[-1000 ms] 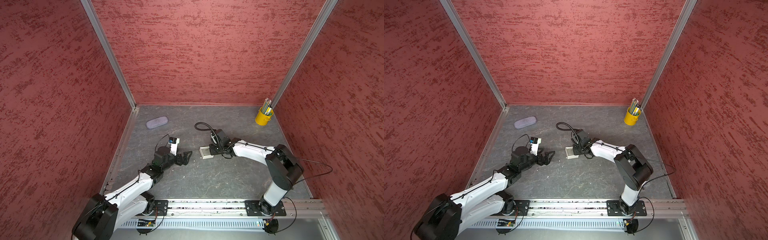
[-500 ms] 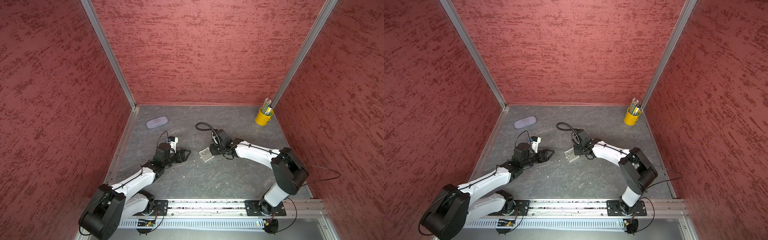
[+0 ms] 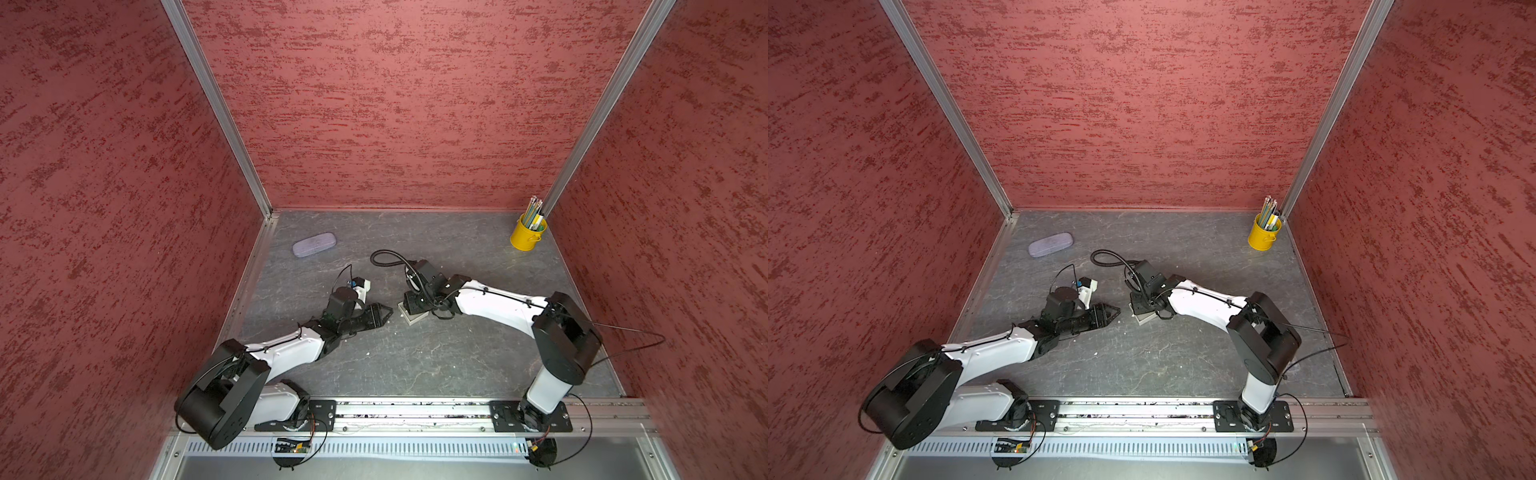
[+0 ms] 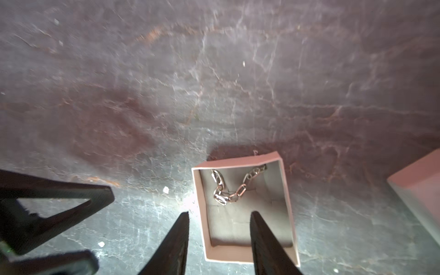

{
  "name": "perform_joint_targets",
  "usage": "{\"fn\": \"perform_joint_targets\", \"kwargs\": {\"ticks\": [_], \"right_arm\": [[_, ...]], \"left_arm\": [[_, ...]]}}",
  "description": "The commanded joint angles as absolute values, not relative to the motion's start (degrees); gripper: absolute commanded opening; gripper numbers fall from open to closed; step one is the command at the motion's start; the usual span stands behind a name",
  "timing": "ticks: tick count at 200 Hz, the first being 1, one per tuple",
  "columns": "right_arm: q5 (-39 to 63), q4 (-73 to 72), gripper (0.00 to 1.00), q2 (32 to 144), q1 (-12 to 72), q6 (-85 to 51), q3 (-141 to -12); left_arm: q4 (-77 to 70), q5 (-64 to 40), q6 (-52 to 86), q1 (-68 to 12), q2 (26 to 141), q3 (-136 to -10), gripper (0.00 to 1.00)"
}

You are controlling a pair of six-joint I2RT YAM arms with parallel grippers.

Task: Take the necklace out of the lift-off lid jewelry box
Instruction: Take out the inner lining from the jewelry box.

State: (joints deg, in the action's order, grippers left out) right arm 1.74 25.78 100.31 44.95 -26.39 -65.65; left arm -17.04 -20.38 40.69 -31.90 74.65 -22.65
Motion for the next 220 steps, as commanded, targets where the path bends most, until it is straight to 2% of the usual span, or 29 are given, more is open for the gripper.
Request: {"fn": "perform_joint_targets", "kwargs": {"ticks": [1,73,130,198,220], "right_arm": [[0.91,27.16,0.46,101.93,45.31,-26.81,-67.15],[-1.81,25.46,0.54,105.03,45.33,-25.18,-66.45],[-1.56,23.78,0.52,107.05,45.28,-24.22,-64.98],[-1.58,21.84,0.24,103.41,45.29,-24.82,-62.13],[-1.46,20.55,0.18,101.59,45.35,-25.08,-60.88]], "left_arm": [[-20.27,-19.82,42.28,-32.68,76.78,-24.17,0.51],[-21.80,-19.98,42.60,-33.57,80.15,-25.49,0.47],[-21.30,-19.15,43.02,-33.86,79.46,-24.96,0.46],[-20.31,-18.79,42.64,-33.84,78.65,-25.65,0.46],[-19.23,-18.81,42.64,-33.84,78.35,-26.48,0.46]]}}
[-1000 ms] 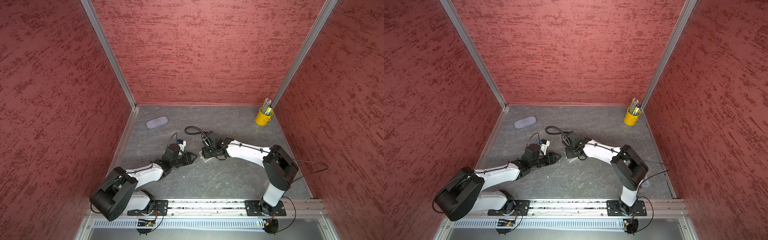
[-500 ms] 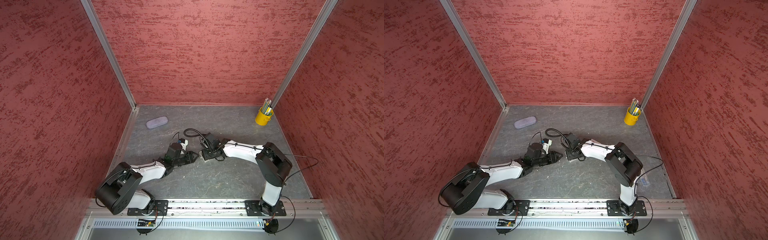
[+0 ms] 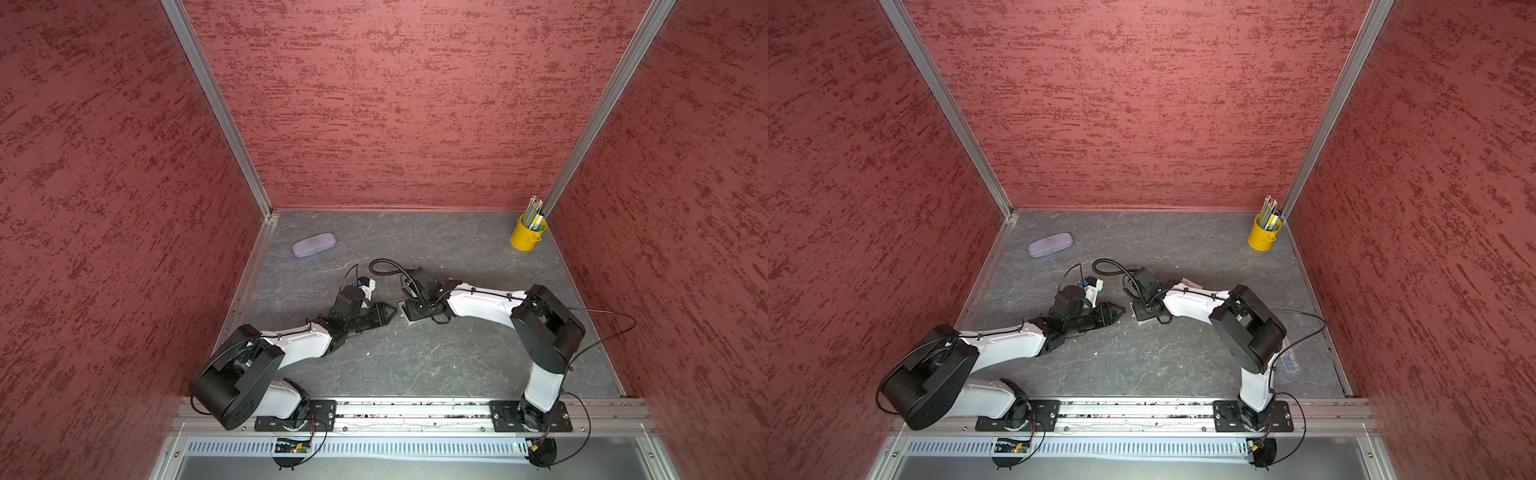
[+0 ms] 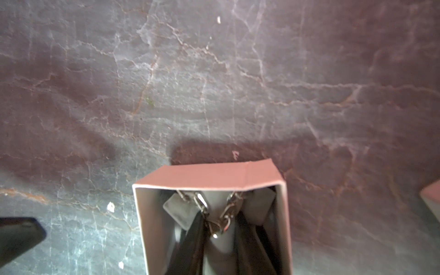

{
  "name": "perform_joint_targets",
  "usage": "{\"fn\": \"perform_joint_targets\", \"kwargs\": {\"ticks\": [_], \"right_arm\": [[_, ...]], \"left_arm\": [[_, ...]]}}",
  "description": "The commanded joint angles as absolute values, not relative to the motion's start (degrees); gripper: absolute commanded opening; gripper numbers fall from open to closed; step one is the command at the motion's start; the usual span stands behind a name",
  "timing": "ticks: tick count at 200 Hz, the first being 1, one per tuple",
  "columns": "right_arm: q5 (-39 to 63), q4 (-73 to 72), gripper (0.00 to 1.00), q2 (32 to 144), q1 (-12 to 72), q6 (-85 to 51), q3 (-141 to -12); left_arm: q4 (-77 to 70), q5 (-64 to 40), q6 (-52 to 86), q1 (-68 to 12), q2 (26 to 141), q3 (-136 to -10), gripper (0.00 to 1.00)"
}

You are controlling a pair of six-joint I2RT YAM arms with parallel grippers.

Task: Take the necklace out of the lift-off lid jewelry box
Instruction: Take out the inner lining from the jewelry box.

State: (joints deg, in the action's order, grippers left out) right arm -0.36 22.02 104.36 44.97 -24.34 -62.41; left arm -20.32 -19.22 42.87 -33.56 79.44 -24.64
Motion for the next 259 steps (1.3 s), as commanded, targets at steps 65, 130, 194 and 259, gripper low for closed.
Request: {"fn": "perform_joint_targets", "kwargs": {"ticks": [65,130,194,259], "right_arm": [[-1.01,19.19,0.10,96.90,45.31,-25.79,-59.24],[0.06,17.22,0.06,93.63,45.35,-27.18,-57.59],[-1.58,17.42,0.06,88.03,45.41,-28.13,-56.42],[-4.27,16.54,0.07,78.00,45.41,-29.09,-58.51]], "left_arm": [[-18.65,-18.67,42.33,-33.75,77.80,-29.06,0.46],[-21.24,-20.57,43.14,-33.75,80.66,-30.04,0.44],[-22.29,-21.12,42.27,-32.91,77.55,-29.71,0.43],[-17.29,-25.68,36.08,-28.79,66.42,-32.56,0.45]]}}
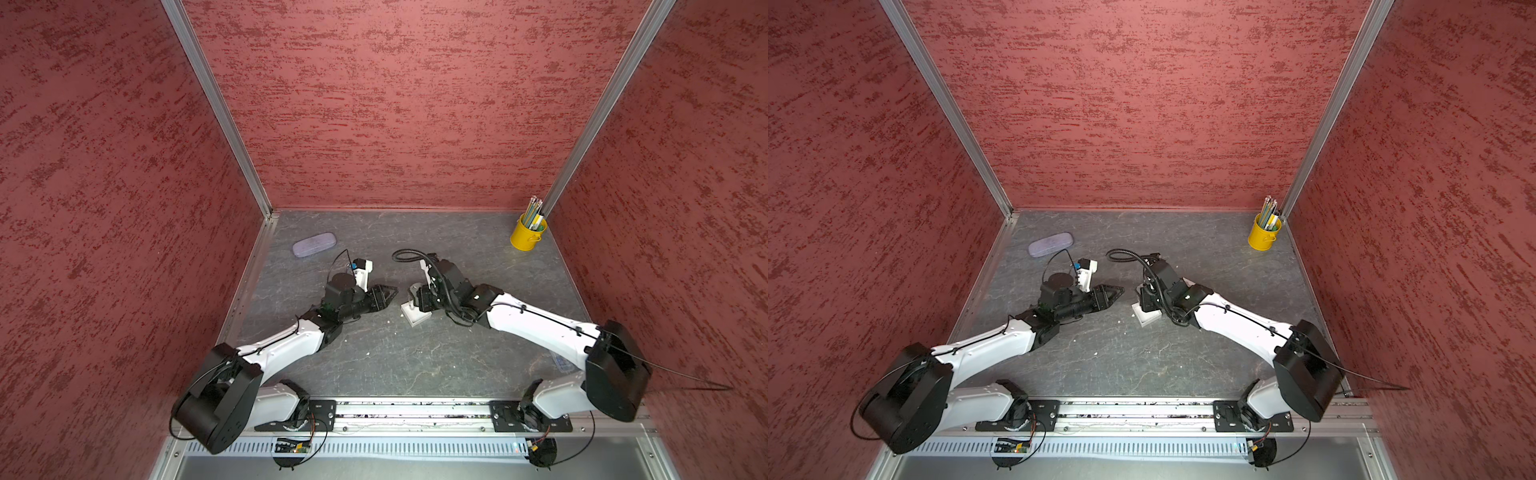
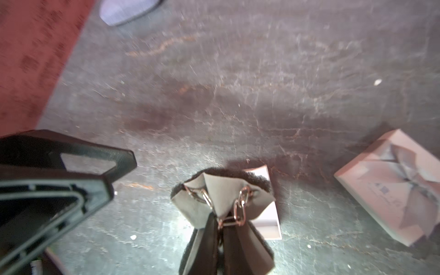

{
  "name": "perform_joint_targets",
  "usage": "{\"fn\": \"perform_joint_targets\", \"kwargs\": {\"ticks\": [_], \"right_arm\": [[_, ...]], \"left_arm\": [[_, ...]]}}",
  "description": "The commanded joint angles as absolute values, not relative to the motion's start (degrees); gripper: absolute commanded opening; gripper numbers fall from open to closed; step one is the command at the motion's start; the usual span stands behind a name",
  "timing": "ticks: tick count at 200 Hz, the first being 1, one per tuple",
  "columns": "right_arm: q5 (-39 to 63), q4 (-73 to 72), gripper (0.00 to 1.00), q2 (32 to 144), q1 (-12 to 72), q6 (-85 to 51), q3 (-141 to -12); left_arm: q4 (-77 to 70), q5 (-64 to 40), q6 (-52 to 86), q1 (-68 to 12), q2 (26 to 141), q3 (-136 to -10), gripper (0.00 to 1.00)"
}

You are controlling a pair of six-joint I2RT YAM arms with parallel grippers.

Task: Take the necklace out of the lift-off lid jewelry box
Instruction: Take out the inner lining from the jewelry box.

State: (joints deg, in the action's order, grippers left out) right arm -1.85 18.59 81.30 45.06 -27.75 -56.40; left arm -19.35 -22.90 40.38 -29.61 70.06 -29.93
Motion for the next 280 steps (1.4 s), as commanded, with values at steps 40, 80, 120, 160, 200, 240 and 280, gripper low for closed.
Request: {"fn": "perform_joint_targets", "kwargs": {"ticks": [40,80,120,160,200,240,280], "right_arm": [[-6.39,13.24,0.07,73.88,45.38,-28.09,-60.07],[-7.24,8.45,0.07,71.29,45.41,-26.04,-61.08],[-7.12,5.10,0.07,70.50,45.36,-24.19,-60.82],[-4.83,3.11,0.07,70.69,45.36,-24.66,-59.89],[-4.55,2.02,0.08,70.05,45.35,-24.25,-58.55],[-3.88,2.11,0.08,70.20,45.35,-24.08,-58.27],[-3.10,1.65,0.08,70.09,45.35,-23.81,-58.10]], "left_arm": [[-16.82,-27.71,33.44,-29.70,61.98,-35.76,0.47],[-16.29,-24.73,30.97,-34.57,63.37,-40.84,0.50],[-20.34,-24.79,33.10,-35.55,67.43,-43.77,0.51],[-21.66,-24.38,32.97,-35.77,70.65,-45.63,0.50],[-24.13,-22.36,33.14,-35.60,71.34,-45.34,0.46],[-26.03,-21.87,33.43,-35.42,72.22,-45.77,0.46],[-26.89,-22.02,33.67,-35.20,73.64,-46.66,0.39]]}}
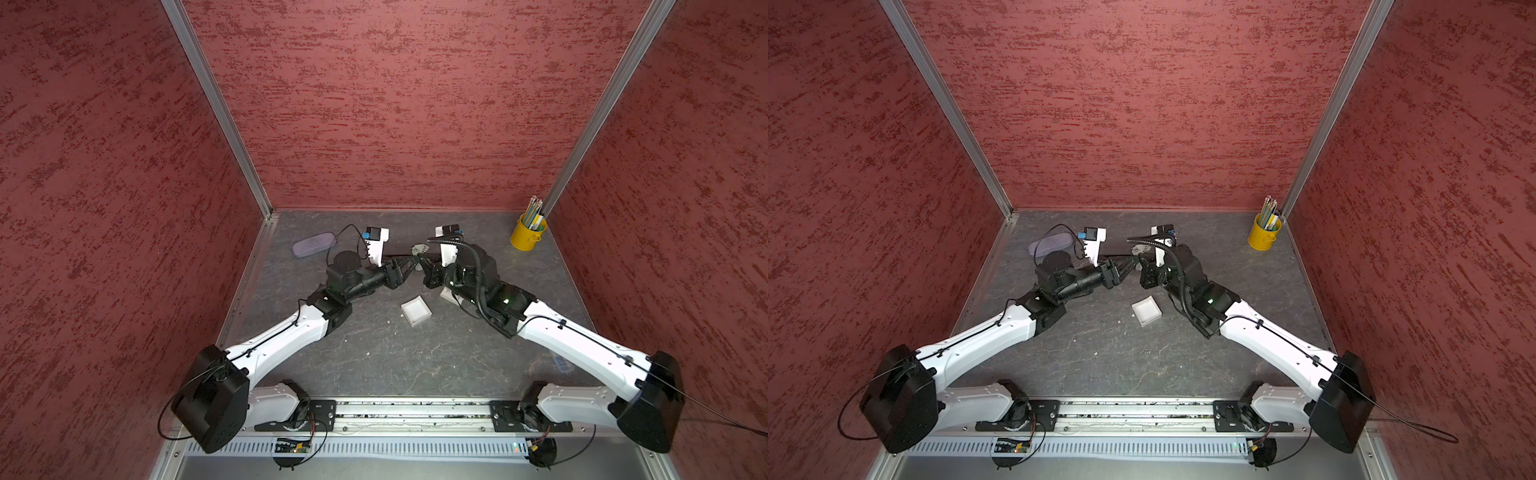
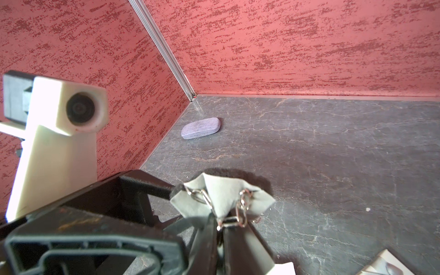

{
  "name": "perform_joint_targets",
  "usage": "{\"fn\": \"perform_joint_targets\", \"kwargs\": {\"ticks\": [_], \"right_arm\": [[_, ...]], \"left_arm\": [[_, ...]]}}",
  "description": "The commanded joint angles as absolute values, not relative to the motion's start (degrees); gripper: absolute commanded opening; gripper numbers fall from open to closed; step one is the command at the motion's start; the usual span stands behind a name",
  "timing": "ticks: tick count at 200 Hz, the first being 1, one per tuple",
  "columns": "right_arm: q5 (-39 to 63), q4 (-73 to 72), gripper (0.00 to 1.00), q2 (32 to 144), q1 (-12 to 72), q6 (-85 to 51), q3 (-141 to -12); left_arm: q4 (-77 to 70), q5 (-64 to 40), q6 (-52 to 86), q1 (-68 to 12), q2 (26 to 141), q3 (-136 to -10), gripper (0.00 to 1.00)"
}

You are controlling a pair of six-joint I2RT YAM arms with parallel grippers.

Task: Take the necklace out of the lift-off lid jewelry box
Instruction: Take out the inner lining from the jewelry box.

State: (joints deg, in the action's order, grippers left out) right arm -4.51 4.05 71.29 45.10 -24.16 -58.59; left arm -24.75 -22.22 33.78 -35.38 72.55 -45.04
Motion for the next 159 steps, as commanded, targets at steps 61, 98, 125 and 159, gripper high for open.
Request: {"fn": "perform_joint_targets", "kwargs": {"ticks": [61,98,125,159], "right_arm": [[-1.77,0.38,0.09,69.56,45.35,-22.21,-56.71],[-0.28,-1.64,0.12,68.78,45.34,-20.24,-54.82],[0.14,-2.87,0.18,67.86,45.35,-19.21,-53.80],[-0.27,-2.86,0.37,66.09,45.30,-18.16,-53.29]], "left_arm": [[-30.64,-23.03,33.63,-34.41,73.49,-45.68,0.17],[-31.04,-24.16,33.17,-34.01,73.10,-45.33,0.06],[-31.20,-24.49,32.36,-33.93,72.61,-44.79,0.05],[-28.79,-24.35,28.04,-33.84,70.92,-44.89,0.03]]}}
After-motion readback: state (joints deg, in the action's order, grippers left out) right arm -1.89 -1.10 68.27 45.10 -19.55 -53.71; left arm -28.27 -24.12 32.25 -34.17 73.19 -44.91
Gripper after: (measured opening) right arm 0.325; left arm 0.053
